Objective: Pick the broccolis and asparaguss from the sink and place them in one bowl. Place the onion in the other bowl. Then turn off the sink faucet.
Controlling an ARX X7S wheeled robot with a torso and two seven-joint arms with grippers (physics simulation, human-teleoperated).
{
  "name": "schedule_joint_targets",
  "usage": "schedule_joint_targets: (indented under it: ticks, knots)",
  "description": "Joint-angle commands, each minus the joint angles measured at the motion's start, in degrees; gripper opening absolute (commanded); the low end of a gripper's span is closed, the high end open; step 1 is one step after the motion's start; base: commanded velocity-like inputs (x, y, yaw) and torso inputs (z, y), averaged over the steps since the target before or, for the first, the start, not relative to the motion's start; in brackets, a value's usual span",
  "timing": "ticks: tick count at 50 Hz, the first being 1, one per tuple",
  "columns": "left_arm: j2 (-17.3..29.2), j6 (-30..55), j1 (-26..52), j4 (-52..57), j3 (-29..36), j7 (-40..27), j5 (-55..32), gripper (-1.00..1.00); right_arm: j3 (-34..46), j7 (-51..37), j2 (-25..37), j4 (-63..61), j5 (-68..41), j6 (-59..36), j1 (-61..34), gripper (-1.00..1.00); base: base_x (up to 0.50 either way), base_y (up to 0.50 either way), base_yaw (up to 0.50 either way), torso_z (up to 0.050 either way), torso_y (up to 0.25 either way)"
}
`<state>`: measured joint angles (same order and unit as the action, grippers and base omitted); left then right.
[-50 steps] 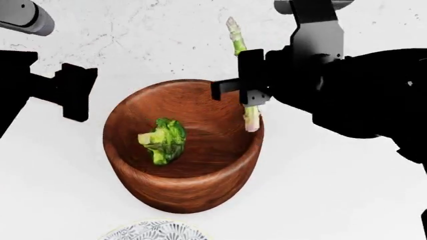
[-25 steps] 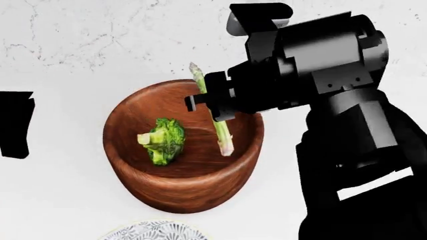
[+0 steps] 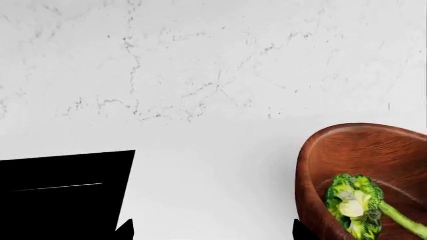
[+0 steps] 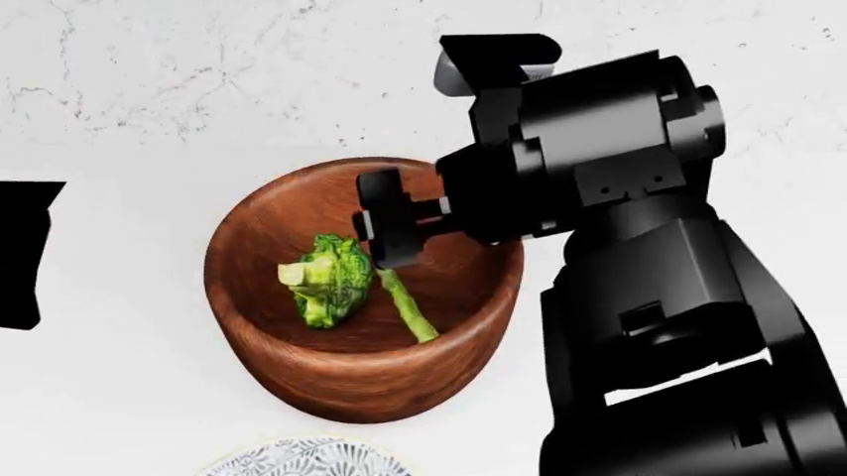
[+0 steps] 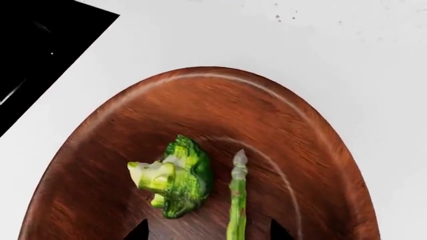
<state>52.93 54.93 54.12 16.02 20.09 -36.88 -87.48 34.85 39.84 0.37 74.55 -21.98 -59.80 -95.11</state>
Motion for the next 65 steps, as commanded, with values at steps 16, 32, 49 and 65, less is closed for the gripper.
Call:
schedule_joint_targets:
  ticks: [16, 32, 49, 65]
  knots:
    - [-1.43, 0.67, 2.55, -0.62, 0.85, -1.14, -0.2, 1.0, -16.53, -11.31, 8.7, -39.55, 11.2, -13.82, 5.39, 1.0, 0.0, 0.0, 0.0, 0.0, 0.0]
    - [-1.53, 0.04, 3.13, -2.15, 0.99, 0.05, 1.28, 1.0, -38.08, -72.91, 27.67, -80.35, -55.14, -29.58, 28.73, 1.0, 0.0, 0.0, 0.0, 0.0, 0.0]
    - [-1.54, -0.4, 3.03, -1.61, 0.88, -0.8, 1.24, 1.0, -37.37, -78.7, 31.56, -89.03, -60.83, -27.08, 37.1, 1.0, 0.0, 0.0, 0.0, 0.0, 0.0]
    - [-1.09, -0.78, 2.66, -1.63, 0.76, -0.22, 1.33, 1.0, -40.47, -82.88, 33.24, -92.8, -63.22, -22.95, 43.69, 1.0, -0.15, 0.0, 0.0, 0.0, 0.0]
